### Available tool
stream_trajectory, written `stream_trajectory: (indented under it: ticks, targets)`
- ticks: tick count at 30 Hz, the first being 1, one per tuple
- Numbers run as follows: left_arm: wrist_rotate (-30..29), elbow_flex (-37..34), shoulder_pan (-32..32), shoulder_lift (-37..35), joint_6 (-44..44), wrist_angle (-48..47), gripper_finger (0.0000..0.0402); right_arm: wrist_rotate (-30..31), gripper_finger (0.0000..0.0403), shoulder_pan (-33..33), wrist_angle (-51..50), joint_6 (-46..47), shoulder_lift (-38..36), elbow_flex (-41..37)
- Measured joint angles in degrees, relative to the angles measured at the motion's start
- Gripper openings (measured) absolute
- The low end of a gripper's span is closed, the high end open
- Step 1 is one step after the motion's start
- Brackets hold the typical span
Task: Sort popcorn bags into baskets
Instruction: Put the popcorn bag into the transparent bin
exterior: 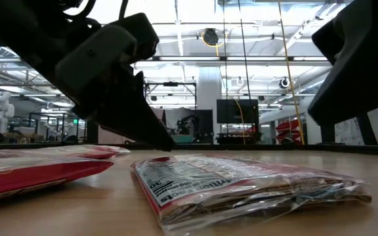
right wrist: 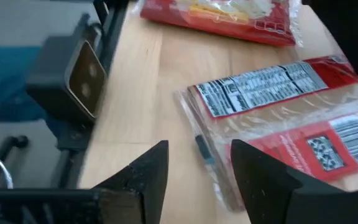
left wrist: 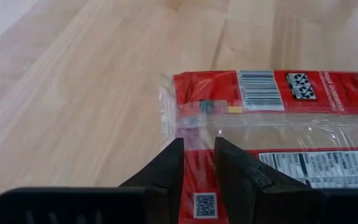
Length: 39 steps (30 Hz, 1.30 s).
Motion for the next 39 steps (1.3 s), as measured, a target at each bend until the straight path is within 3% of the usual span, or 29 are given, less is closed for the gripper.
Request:
stream_trajectory:
  ticks: [8, 15, 21, 24, 30, 39]
  targets:
    - [1.3, 0.0, 0.3, 0.2, -0.2, -2.6, 0.0093, -0.1, 0.0175, 0.3, -0.4, -4.8, 0.0, -0.4]
    - [1.3, 0.0, 0.6, 0.2, -0.2, -3.1, 0.0093, 0.1, 0.0227, 0.8, -0.4, -6.5, 0.0, -1.6]
    - [1.3, 0.0, 1.0, 0.2, -0.2, -3.2, 0.0093, 5.3, 0.025, 0.3, -0.4, -9.0, 0.0, -3.3]
    - [1.3, 0.0, 1.0, 0.2, -0.3, -3.3, 0.0093, 5.5, 0.0248, -0.4, 1.1, -11.7, 0.0, -3.8]
    - [1.3, 0.0, 1.0, 0.2, -0.8, -3.7, 0.0093, -1.7, 0.0232, -2.4, 9.5, -14.7, 0.0, -6.9]
    - [1.3, 0.0, 1.0, 0.2, -1.8, -4.1, 0.0093, 0.1, 0.0184, -2.8, 9.8, -18.4, 0.0, -8.3]
